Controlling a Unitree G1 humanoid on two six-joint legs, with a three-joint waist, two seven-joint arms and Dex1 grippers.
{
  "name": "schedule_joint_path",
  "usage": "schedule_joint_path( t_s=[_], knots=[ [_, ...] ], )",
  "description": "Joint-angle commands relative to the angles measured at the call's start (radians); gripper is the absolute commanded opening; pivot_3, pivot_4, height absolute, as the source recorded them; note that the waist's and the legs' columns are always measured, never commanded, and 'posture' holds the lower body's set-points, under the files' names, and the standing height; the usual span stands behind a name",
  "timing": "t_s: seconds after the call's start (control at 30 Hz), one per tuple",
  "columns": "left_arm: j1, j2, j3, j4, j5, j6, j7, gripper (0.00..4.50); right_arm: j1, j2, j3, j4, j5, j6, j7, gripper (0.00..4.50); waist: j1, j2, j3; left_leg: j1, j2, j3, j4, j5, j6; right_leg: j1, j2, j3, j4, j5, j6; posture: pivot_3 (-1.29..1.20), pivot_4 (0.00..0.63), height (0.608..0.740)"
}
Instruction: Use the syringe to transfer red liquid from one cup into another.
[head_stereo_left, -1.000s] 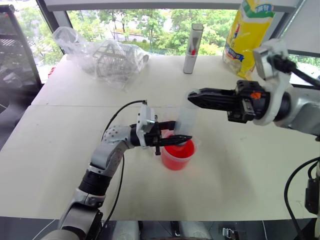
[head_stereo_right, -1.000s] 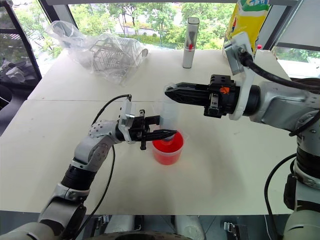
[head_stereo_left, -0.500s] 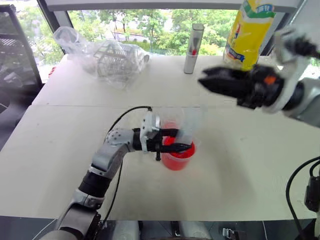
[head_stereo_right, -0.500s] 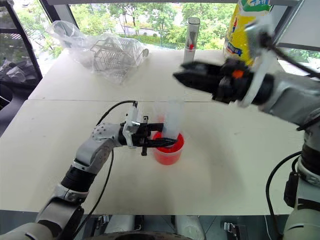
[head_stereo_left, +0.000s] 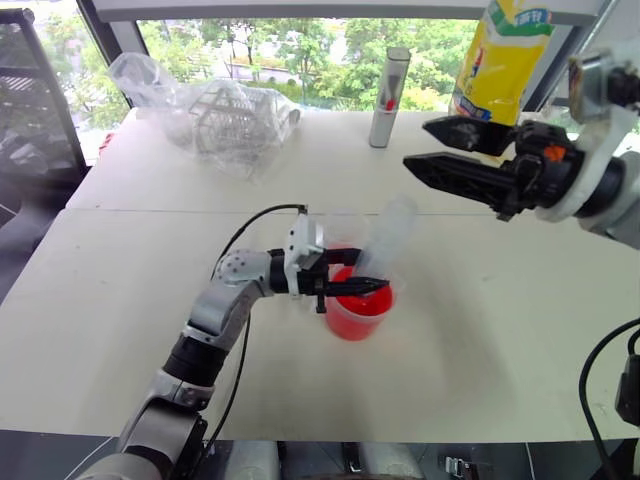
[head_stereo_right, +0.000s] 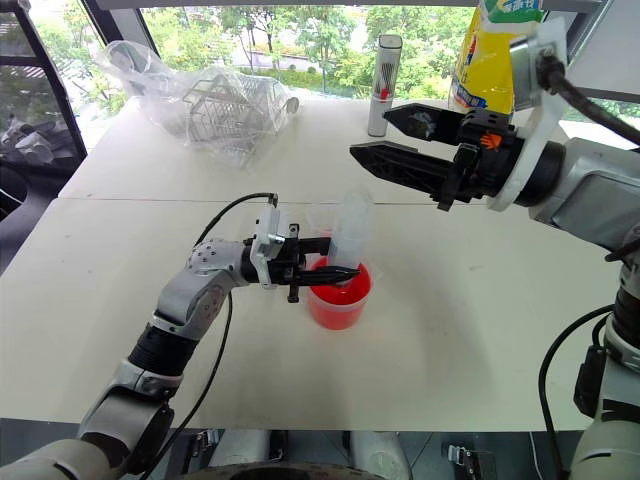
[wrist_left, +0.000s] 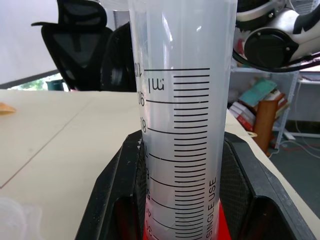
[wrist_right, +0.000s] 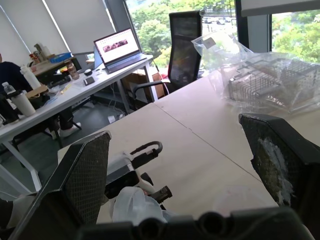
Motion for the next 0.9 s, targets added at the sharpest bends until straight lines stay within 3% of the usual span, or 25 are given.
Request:
schedule_joint_path(
  t_s=[0.03, 0.47, 0.9],
  knots=[
    [-0.031, -0.009, 0.041, -0.043, -0.034, -0.002, 0.017, 1.33, -0.004, -0.018, -0.043, -0.011, 0.015, -0.011, -0.004, 4.46, 0.000, 0.000, 0.000, 0.000, 0.000, 0.000, 0.000, 0.000, 0.000, 0.000, 0.000, 0.000, 0.000, 0.000, 0.000, 0.00, 0.150, 0.740],
    [-0.082, -0.001, 0.126, -0.134, -0.139, 0.125, 0.096, 1.33, 0.004, -0.011, -0.044, -0.010, 0.005, -0.017, -0.007, 4.46, -0.001, 0.000, 0.000, -0.001, 0.000, 0.000, 0.000, 0.000, 0.000, -0.001, 0.001, 0.000, 0.000, 0.000, 0.000, 0.00, 0.150, 0.740],
    [-0.168, -0.014, 0.201, -0.074, -0.167, 0.145, 0.177, 1.33, -0.006, 0.004, -0.027, -0.001, -0.031, -0.025, 0.012, 4.46, 0.000, 0.000, 0.000, -0.001, 0.000, 0.000, 0.001, 0.000, 0.000, -0.001, 0.001, 0.000, 0.001, 0.000, 0.000, 0.00, 0.150, 0.740]
  ],
)
